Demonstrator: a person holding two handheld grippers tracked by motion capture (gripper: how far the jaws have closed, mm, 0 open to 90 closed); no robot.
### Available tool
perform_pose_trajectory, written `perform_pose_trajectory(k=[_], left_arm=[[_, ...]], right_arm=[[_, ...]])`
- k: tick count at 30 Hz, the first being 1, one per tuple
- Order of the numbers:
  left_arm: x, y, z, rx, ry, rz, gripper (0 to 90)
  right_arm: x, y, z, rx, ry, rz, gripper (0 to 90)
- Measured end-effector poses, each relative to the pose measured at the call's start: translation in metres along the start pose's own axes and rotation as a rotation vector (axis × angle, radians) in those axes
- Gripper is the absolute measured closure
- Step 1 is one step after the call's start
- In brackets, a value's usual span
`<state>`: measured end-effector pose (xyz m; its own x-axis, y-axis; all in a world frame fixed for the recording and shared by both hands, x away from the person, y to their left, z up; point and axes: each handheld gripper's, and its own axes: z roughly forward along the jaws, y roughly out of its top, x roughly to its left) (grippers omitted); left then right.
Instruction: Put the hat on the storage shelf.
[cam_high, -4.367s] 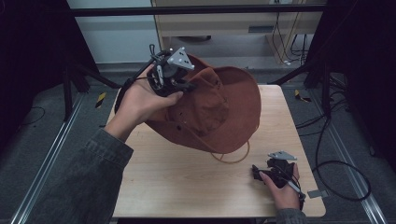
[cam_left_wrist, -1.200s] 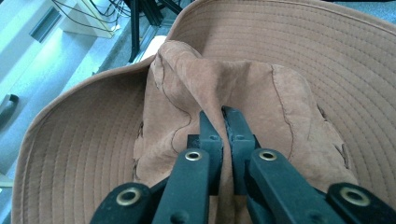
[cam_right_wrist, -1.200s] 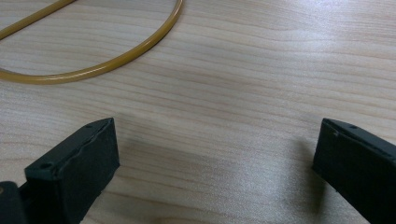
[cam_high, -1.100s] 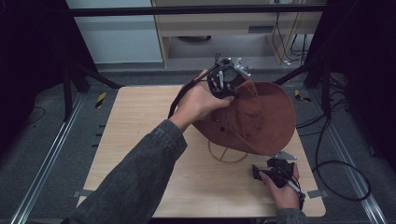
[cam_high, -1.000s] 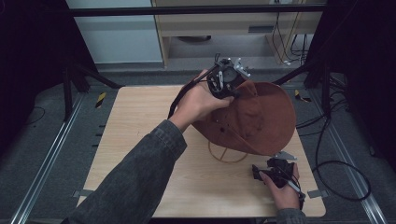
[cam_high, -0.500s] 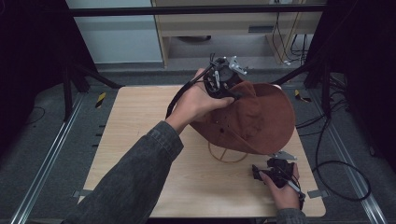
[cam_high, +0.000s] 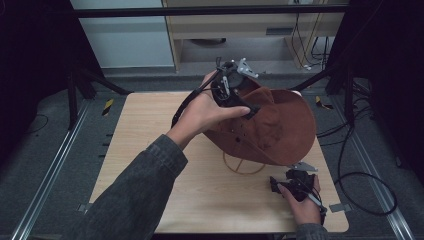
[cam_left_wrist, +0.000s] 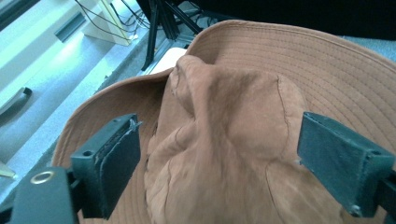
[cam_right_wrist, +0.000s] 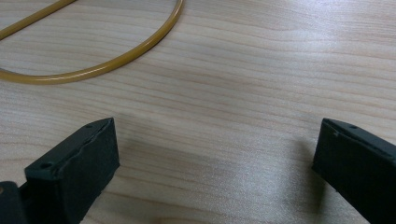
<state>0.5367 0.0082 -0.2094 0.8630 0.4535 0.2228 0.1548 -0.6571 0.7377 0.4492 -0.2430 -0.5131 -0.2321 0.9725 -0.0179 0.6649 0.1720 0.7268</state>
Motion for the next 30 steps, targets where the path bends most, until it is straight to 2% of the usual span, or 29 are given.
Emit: perform_pose_trajectory(k=[6, 11, 15, 21, 30], left_arm=[[0.011, -0.017, -0.029, -0.032, 0.011, -0.018, 9.5], [0.022, -0.037, -0.049, -0.040, 0.028, -0.046, 8.9], [0.028, -0.056, -0.063, -0.056, 0.039, -0.073, 8.8], [0.038, -0.085, -0.081, -0.055, 0.068, -0.097, 8.7], [0.046, -0.137, -0.105, -0.080, 0.084, -0.158, 7.7]], right_arm=[[0.000, 0.000, 0.000, 0.000, 0.001, 0.000, 0.4], [0.000, 0.000, 0.000, 0.000, 0.001, -0.001, 0.4], [0.000, 0.000, 0.000, 0.001, 0.000, -0.002, 0.4], [0.000, 0.000, 0.000, 0.001, 0.000, -0.002, 0.4], [0.000, 0.000, 0.000, -0.001, 0.005, 0.001, 0.4]])
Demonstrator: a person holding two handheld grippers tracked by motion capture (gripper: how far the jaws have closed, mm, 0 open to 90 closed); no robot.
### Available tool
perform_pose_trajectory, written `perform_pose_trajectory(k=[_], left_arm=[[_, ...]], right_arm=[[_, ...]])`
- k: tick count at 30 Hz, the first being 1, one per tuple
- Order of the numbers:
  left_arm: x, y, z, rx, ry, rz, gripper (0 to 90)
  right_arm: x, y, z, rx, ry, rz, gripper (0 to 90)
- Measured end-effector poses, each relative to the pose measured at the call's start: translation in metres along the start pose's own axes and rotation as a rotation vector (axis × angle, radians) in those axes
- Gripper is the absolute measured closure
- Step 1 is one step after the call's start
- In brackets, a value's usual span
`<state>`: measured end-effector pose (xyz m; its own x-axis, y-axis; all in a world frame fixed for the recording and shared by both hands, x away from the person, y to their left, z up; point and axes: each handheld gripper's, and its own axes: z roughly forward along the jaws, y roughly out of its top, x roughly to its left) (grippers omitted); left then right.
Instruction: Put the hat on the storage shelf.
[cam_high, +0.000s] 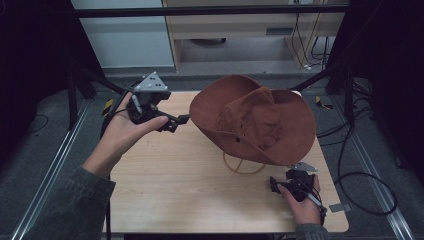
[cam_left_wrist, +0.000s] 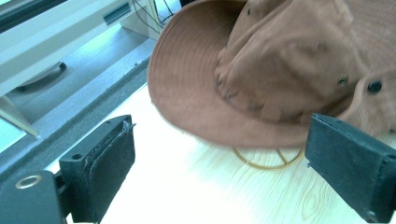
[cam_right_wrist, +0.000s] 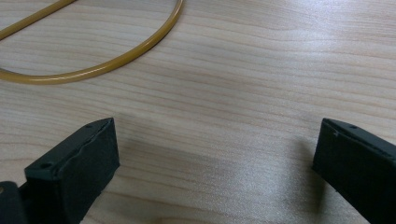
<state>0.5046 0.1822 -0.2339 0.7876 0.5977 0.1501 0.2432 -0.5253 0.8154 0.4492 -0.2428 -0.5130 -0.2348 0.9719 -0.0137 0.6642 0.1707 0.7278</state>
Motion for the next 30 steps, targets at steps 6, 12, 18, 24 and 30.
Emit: perform_pose_trajectory(k=[6, 12, 18, 24, 30], left_arm=[[0.004, -0.034, -0.006, -0.002, 0.005, -0.028, 6.8], [0.006, -0.074, 0.005, 0.021, 0.006, -0.057, 5.2], [0.007, -0.114, 0.024, 0.074, 0.021, -0.059, 5.3], [0.004, -0.154, 0.042, 0.119, 0.016, -0.067, 5.0], [0.003, -0.184, 0.052, 0.153, 0.015, -0.103, 5.0]], right_arm=[[0.000, 0.000, 0.000, 0.000, -0.002, 0.001, 0.4], [0.000, 0.000, 0.000, 0.000, -0.002, 0.001, 0.4], [0.000, 0.000, 0.000, 0.000, -0.002, 0.001, 0.4], [0.000, 0.000, 0.000, 0.000, -0.002, 0.001, 0.4], [0.000, 0.000, 0.000, 0.000, -0.002, 0.001, 0.4]])
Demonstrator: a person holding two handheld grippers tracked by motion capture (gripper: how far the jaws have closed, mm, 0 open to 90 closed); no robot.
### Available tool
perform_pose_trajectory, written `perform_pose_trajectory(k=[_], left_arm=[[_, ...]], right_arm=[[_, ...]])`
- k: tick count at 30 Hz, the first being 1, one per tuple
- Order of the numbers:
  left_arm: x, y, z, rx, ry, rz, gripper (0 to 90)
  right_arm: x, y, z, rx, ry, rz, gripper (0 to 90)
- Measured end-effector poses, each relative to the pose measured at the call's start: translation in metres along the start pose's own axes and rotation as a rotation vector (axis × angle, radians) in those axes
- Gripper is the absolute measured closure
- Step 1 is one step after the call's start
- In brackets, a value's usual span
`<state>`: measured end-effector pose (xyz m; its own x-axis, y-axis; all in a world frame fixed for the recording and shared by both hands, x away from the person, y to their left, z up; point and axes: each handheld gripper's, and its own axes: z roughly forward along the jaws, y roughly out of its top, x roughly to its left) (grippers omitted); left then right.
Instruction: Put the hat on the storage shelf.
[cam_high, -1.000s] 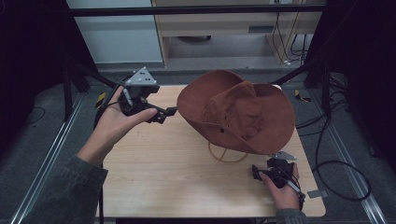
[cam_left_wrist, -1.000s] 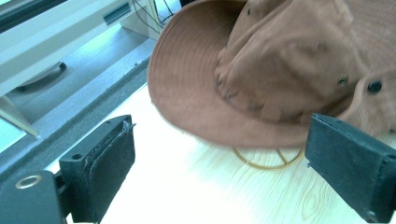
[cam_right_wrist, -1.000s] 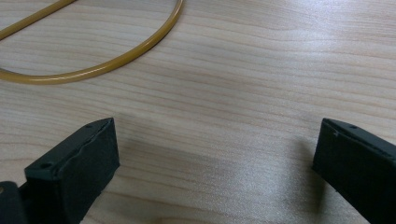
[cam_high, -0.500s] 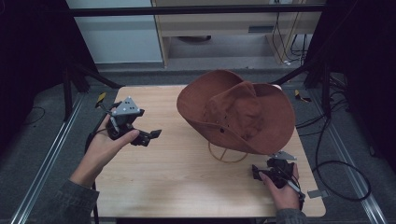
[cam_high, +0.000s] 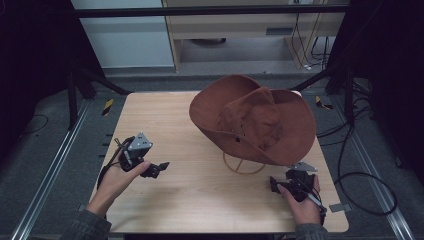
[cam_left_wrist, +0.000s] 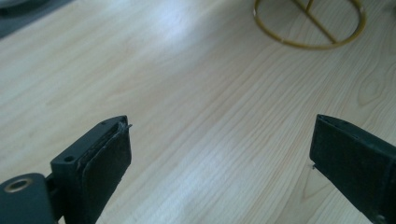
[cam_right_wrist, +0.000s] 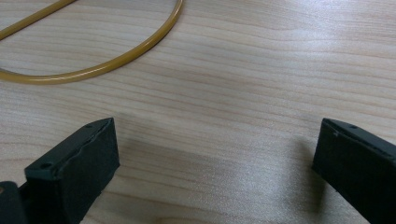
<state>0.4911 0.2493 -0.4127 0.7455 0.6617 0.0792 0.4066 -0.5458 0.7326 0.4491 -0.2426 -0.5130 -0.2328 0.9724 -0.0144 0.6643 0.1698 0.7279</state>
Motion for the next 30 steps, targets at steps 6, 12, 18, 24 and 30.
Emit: perform_pose_trajectory(k=[6, 12, 18, 24, 30], left_arm=[[0.004, -0.026, 0.011, 0.035, 0.000, -0.035, 5.0], [0.011, -0.050, 0.015, 0.056, 0.031, -0.074, 5.4], [0.017, -0.069, 0.018, 0.065, 0.045, -0.113, 5.4], [0.020, -0.082, 0.023, 0.061, 0.063, -0.148, 5.3], [0.022, -0.090, 0.029, 0.058, 0.062, -0.172, 5.3]], right_arm=[[0.000, 0.000, 0.000, 0.000, 0.000, 0.000, 0.4], [0.000, 0.000, 0.000, 0.000, 0.000, 0.000, 0.4], [0.000, 0.000, 0.000, 0.000, 0.000, 0.000, 0.4], [0.000, 0.000, 0.000, 0.000, 0.000, 0.000, 0.4], [0.000, 0.000, 0.000, 0.000, 0.000, 0.000, 0.4]])
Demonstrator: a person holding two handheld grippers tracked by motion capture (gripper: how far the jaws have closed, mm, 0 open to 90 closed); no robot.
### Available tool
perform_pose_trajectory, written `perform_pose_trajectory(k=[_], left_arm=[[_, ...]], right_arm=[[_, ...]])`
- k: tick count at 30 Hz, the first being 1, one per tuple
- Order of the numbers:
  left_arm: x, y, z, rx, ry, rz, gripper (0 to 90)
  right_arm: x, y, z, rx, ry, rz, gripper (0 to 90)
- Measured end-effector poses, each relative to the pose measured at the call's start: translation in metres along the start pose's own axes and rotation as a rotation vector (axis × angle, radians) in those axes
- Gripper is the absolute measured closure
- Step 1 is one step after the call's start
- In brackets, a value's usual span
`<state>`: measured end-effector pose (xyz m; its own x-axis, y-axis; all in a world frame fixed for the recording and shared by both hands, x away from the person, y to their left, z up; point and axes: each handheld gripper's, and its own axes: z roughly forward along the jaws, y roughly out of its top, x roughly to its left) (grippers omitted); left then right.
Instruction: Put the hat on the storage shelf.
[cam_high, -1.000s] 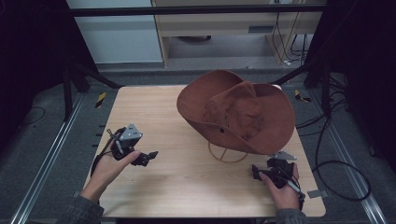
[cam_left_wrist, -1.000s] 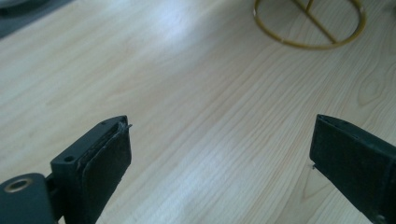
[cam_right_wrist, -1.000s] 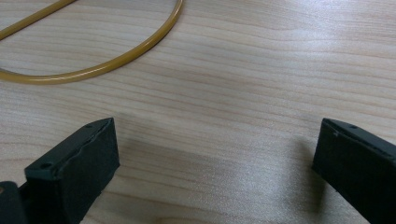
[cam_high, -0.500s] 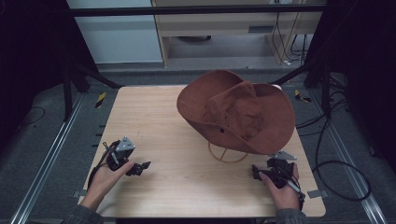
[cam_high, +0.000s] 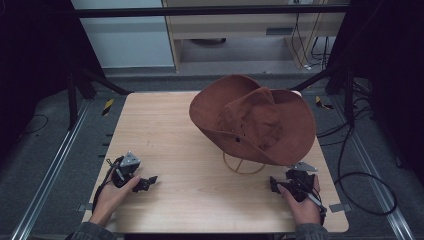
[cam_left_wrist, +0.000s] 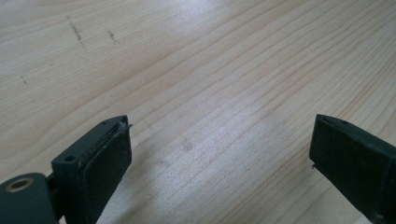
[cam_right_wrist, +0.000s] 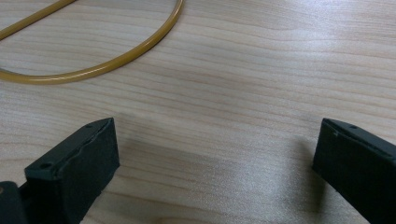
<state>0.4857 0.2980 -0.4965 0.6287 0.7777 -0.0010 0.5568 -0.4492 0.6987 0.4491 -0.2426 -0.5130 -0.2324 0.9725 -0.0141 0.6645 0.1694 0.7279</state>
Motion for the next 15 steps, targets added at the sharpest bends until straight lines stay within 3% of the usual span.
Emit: perform_pose_trajectory(k=[2, 3, 8, 15], left_arm=[[-0.0006, -0.0029, 0.0035, 0.008, -0.008, -0.010, 5.3], [-0.0005, -0.0033, 0.0048, 0.026, -0.007, 0.006, 5.1], [-0.0013, -0.0102, 0.0058, -0.018, -0.008, 0.036, 2.1], [-0.0004, -0.0100, 0.0067, -0.013, -0.013, 0.041, 0.0]], right_arm=[[0.0000, 0.0000, 0.0000, 0.000, 0.000, 0.000, 0.4], [0.0000, 0.0000, 0.0000, 0.000, 0.000, 0.000, 0.4], [0.0000, 0.0000, 0.0000, 0.000, 0.000, -0.001, 0.4], [0.0000, 0.0000, 0.0000, 0.000, 0.000, 0.000, 0.4]])
